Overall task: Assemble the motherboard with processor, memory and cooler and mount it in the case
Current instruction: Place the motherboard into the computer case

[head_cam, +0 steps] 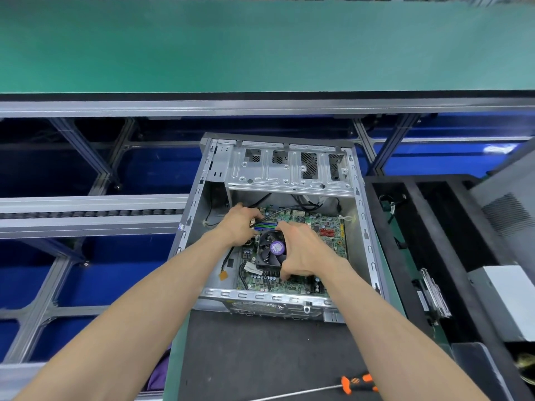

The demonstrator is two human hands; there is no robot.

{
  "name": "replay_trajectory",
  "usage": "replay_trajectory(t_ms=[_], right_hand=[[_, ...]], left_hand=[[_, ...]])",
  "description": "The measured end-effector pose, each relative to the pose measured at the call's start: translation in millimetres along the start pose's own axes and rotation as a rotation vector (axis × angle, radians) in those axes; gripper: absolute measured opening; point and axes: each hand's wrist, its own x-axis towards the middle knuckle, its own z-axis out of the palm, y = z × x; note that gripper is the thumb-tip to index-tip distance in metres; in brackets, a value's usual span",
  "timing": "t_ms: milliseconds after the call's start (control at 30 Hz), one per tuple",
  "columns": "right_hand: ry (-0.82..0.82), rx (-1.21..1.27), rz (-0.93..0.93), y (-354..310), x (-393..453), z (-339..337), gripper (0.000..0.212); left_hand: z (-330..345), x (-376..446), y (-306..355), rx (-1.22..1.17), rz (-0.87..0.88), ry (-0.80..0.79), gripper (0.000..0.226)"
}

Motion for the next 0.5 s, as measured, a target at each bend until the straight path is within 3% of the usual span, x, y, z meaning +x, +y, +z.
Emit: replay_trajectory(t_ms=[500], right_hand=[[0.019,-0.005,-0.01,-0.3,-0.8,0.8,0.101]], left_hand=[[-1.1,-2.0,3.8,0.064,-0.036,0.0,0.041]])
